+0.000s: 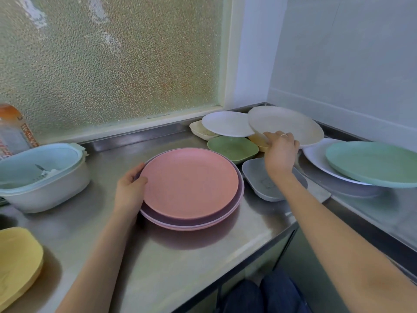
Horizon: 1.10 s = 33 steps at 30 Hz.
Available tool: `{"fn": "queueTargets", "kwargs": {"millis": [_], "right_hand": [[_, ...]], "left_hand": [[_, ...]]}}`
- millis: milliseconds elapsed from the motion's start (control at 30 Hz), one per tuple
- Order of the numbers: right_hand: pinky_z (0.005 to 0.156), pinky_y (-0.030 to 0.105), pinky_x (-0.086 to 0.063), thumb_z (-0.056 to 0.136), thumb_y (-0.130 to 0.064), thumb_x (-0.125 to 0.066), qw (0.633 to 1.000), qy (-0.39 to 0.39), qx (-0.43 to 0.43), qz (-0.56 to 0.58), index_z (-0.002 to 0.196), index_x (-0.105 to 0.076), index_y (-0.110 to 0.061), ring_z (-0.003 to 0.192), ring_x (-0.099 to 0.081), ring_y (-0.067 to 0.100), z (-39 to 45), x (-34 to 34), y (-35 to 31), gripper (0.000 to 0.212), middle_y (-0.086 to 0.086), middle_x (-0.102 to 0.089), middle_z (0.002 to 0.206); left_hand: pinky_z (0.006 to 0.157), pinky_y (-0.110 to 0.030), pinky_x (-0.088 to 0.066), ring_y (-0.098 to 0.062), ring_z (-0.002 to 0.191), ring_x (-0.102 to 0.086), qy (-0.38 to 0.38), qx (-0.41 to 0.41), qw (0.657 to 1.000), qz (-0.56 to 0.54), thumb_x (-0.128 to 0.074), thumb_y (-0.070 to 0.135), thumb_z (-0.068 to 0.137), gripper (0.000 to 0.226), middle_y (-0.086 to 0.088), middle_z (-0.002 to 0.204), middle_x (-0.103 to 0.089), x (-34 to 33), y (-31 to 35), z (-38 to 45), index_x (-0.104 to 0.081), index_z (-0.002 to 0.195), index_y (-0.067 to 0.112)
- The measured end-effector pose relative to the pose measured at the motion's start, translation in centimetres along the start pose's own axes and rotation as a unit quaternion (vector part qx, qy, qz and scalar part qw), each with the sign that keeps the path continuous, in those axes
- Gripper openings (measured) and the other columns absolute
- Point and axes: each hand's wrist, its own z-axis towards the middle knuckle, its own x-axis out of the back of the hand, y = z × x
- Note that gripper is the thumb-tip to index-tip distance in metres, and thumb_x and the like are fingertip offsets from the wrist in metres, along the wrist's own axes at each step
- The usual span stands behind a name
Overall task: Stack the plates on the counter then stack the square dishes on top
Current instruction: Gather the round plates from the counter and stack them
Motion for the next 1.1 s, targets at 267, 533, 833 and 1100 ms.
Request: {"fn": "queueTargets", "kwargs": {"millis": [267, 533, 833, 1100], "right_hand": [[0.063, 0.033, -0.04, 0.069, 0.011, -0.056, 0.943, 0.005, 0.169, 0.286, 0.096, -0.074, -0.015, 0.067, -0.049, 0.028, -7.9, 4.6, -7.6, 0.042, 0.005, -0.065, 0.069], [0.07, 0.029, -0.034, 0.071, 0.009, -0.062, 0.903, -0.109, 0.269, 0.316, 0.098, -0.073, -0.019, 0.071, -0.053, 0.022, -14.9, 6.6, -8.9, 0.041, -0.003, -0.067, 0.075], [0.076, 0.036, -0.041, 0.091, -0.018, -0.046, 0.859, -0.269, 0.288, 0.327, 0.108, -0.068, -0.022, 0.085, -0.049, 0.017, -14.9, 8.2, -9.1, 0.028, -0.005, -0.066, 0.088], [0.114, 0.043, -0.022, 0.096, -0.044, -0.033, 0.943, -0.232, 0.053, 0.233, 0.144, -0.029, -0.014, 0.139, -0.028, 0.022, -11.6, 6.9, -8.2, 0.057, 0.007, -0.032, 0.151]], "left_hand": [[0.057, -0.002, -0.044, 0.017, 0.059, -0.058, 0.008, -0.024, 0.999, -0.049, -0.043, 0.0, 0.091, 0.037, 0.025, 0.067, -0.068, -0.4, 0.9, -1.2, -0.068, 0.087, 0.027], [0.079, -0.029, -0.048, -0.017, 0.084, -0.061, 0.028, 0.025, 0.994, -0.099, -0.043, 0.027, 0.094, 0.035, 0.0, 0.083, -0.069, -0.1, 0.4, -0.4, -0.068, 0.069, 0.02], [0.052, -0.005, -0.045, 0.005, 0.058, -0.06, -0.004, -0.024, 0.997, -0.08, -0.046, 0.005, 0.093, 0.031, 0.019, 0.055, -0.067, -0.1, 0.7, -0.9, -0.065, 0.076, 0.023], [0.072, -0.017, -0.049, -0.007, 0.08, -0.063, -0.004, -0.04, 0.998, -0.056, -0.044, -0.002, 0.089, 0.039, 0.016, 0.077, -0.07, 0.2, 0.3, -0.8, -0.069, 0.089, 0.027]]}}
